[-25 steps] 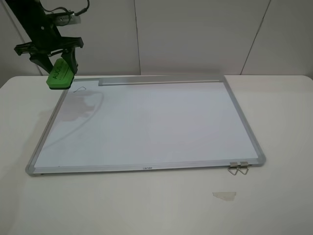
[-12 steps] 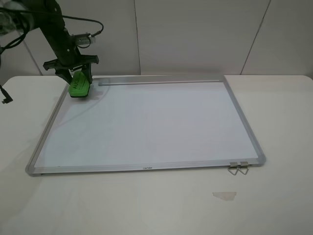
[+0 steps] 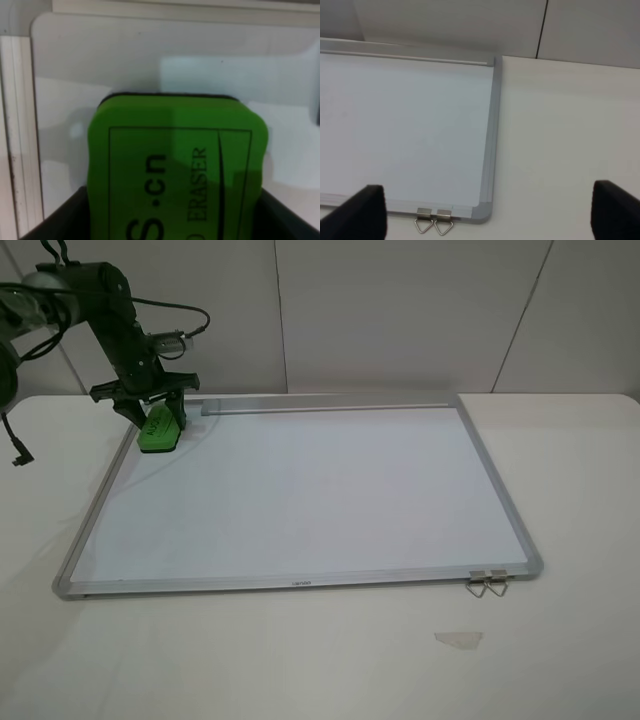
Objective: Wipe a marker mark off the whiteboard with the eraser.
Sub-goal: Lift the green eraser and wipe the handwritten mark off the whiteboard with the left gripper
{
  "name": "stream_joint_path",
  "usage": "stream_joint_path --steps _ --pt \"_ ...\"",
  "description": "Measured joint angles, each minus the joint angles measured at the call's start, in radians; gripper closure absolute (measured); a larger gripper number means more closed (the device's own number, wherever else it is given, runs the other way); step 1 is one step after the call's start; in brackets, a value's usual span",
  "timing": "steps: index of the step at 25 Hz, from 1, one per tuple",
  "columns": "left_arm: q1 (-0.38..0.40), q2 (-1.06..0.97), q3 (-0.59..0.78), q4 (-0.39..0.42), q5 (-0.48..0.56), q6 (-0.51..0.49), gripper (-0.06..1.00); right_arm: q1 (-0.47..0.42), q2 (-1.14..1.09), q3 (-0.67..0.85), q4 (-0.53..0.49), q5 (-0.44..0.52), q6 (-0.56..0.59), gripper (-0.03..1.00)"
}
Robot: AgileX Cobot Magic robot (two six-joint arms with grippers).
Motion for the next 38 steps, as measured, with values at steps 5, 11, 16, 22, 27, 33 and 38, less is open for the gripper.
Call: stream_joint_path --steps 5,11,16,22,27,33,38 --pt "0.002 0.009 -0.010 0.000 0.000 -0.002 0.35 0.000 0.000 0.000 0.000 0.000 0.000 0.15" --pt "0.009 0.010 -0.011 -0.042 0.001 -0.002 0.35 0.000 0.000 0.000 0.000 0.000 0.000 0.15" --pt "-0.001 0.010 -0.012 -0.052 0.001 -0.002 0.35 0.000 0.000 0.000 0.000 0.000 0.000 0.15" --pt "-0.061 0.010 -0.012 -0.011 0.001 -0.010 0.35 0.000 0.000 0.000 0.000 0.000 0.000 0.15" --pt "-0.075 0.010 -0.012 0.022 0.001 -0.026 0.35 0.000 0.000 0.000 0.000 0.000 0.000 0.15" --pt "-0.068 0.011 -0.012 0.035 0.001 -0.042 0.35 0.000 0.000 0.000 0.000 0.000 0.000 0.15" --pt "-0.027 0.011 -0.012 0.024 0.001 -0.055 0.35 0.000 0.000 0.000 0.000 0.000 0.000 0.15"
